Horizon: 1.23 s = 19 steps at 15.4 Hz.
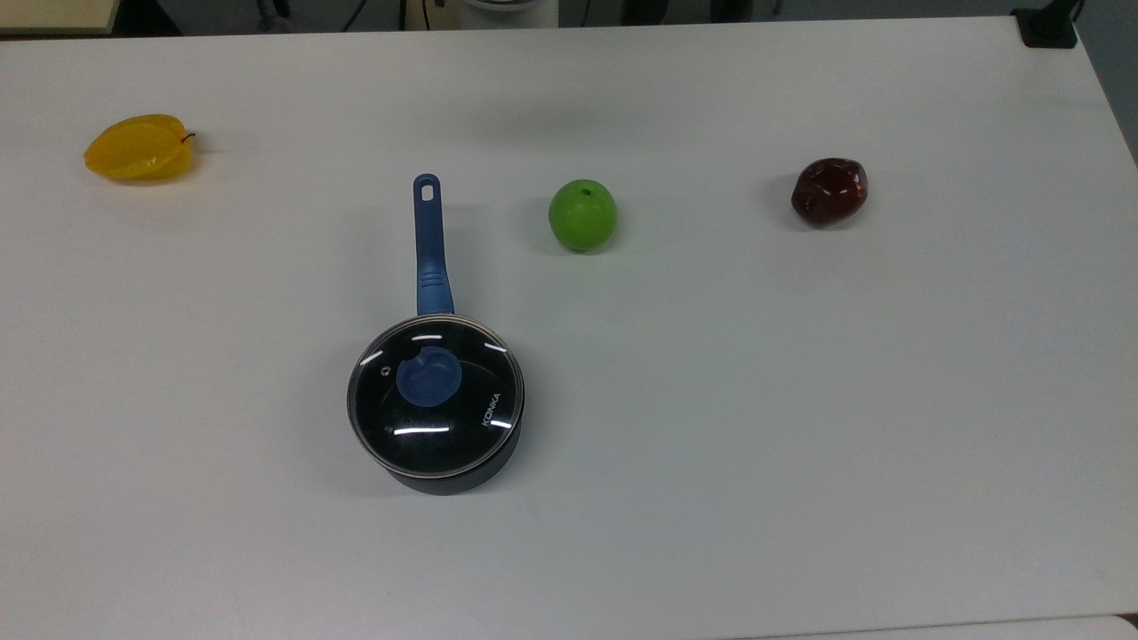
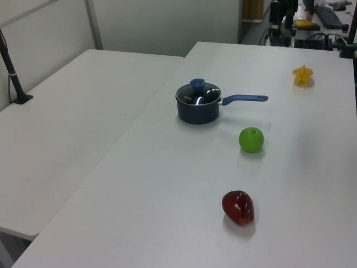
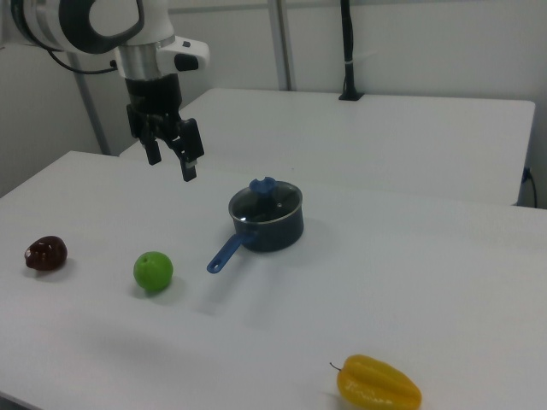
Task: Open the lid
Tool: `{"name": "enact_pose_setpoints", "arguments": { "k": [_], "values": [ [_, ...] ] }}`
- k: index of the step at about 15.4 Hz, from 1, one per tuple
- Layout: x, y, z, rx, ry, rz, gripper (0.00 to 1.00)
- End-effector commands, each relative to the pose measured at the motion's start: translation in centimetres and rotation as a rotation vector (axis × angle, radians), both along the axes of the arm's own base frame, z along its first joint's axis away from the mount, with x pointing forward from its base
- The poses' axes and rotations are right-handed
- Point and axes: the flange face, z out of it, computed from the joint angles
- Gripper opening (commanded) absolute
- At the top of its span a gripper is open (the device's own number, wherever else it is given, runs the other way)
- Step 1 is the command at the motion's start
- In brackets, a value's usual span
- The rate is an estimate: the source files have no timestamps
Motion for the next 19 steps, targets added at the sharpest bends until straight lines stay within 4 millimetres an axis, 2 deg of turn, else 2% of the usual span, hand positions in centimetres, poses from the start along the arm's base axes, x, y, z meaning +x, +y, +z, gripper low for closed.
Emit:
{"name": "enact_pose_setpoints", "arguments": {
  "k": [1,11,19],
  "values": [
    [-0.24,-2.43,0.19,0.015,-0.013,-0.019,1.00],
    [-0.19,-2.47,0.22,0.020,-0.018,-0.032,1.00],
    [0.68,-2.15,0.09,0.043,-0.058,-0.038,1.00]
  ]
}}
